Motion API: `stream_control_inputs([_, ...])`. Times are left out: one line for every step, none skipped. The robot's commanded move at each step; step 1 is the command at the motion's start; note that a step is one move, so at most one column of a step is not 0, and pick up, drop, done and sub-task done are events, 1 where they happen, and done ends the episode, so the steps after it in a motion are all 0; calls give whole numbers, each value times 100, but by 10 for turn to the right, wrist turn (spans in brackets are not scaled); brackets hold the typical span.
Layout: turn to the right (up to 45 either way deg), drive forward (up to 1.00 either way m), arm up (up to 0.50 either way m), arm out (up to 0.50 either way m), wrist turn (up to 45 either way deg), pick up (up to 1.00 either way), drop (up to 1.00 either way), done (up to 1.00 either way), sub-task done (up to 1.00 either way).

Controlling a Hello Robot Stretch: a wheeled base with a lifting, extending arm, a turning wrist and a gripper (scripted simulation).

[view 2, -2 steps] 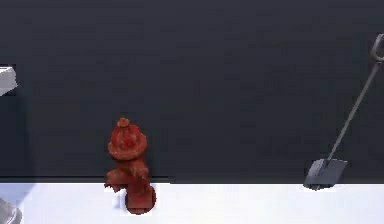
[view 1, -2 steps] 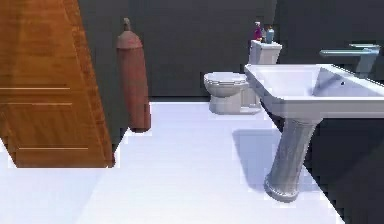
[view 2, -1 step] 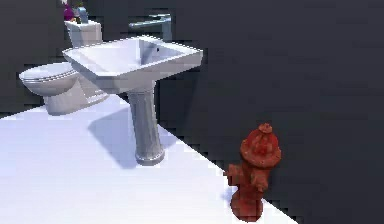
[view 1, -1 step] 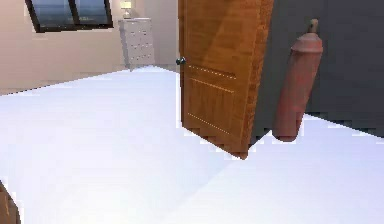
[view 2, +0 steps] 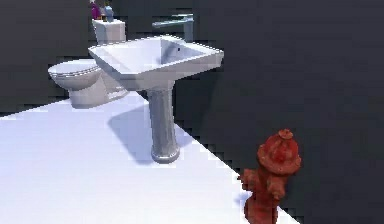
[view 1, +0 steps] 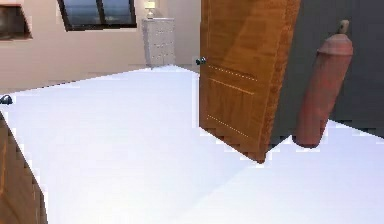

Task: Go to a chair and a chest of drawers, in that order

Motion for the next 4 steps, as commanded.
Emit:
stream_control_inputs([0, 60, 0, 0, 0, 0, 0, 0, 0])
stream_control_inputs([-120, 0, 0, 0, 0, 0, 0, 0, 0])
stream_control_inputs([-30, 0, 0, 0, 0, 0, 0, 0, 0])
stream_control_inputs([0, 100, 0, 0, 0, 0, 0, 0, 0])
